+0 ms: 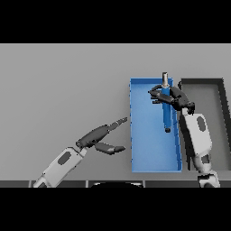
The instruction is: Pick up the blue pipe and place it into the blue bin.
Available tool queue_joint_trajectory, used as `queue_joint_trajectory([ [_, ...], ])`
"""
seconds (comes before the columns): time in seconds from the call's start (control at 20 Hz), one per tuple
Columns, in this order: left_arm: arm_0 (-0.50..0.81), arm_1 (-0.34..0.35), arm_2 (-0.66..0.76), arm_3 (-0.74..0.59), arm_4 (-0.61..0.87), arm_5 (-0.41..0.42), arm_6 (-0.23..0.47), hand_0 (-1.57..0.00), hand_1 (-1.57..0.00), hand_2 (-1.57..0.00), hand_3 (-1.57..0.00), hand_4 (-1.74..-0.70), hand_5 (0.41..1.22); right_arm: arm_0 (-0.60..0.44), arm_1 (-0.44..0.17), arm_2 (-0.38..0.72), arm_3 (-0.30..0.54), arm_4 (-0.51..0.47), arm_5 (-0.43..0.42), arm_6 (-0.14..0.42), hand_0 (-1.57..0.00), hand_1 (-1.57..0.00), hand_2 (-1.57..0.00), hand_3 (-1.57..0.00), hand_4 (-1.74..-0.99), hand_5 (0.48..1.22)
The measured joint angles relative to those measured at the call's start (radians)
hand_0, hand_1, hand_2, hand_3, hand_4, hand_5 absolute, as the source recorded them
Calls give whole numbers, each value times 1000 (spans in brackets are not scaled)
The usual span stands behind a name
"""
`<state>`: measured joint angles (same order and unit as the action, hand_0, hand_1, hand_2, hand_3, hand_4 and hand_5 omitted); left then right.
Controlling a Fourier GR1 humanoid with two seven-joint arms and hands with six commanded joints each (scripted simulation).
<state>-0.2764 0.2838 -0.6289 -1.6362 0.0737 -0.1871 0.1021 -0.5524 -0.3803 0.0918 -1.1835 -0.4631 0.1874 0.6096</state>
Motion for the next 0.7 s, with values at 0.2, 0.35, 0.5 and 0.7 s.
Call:
queue_joint_trajectory([
  [0.2, -6, -11, -1, 11, -8, 9, 6, 1, 1, 1, 1, -829, 476, -35, -108, 248, 136, -218, -136, 0, -937, -884, -853, -516, -1404, 1159],
  [0.35, -1, -6, -5, 4, -13, 9, 6, 1, 1, 1, 1, -826, 477, -92, -191, 437, 155, -426, -193, 0, -479, -452, -436, -264, -1264, 1139],
  [0.5, -1, -5, -4, 0, -7, 7, 6, 1, 1, 1, 1, -829, 477, -99, -269, 518, 46, -381, -123, -21, -246, -231, -223, -135, -1204, 1002],
  [0.7, -3, -15, -4, 10, -10, 13, 2, 1, 1, 1, 1, -831, 471, -108, -297, 561, 18, -324, -91, -6, -123, -94, -91, -55, -1189, 880],
])
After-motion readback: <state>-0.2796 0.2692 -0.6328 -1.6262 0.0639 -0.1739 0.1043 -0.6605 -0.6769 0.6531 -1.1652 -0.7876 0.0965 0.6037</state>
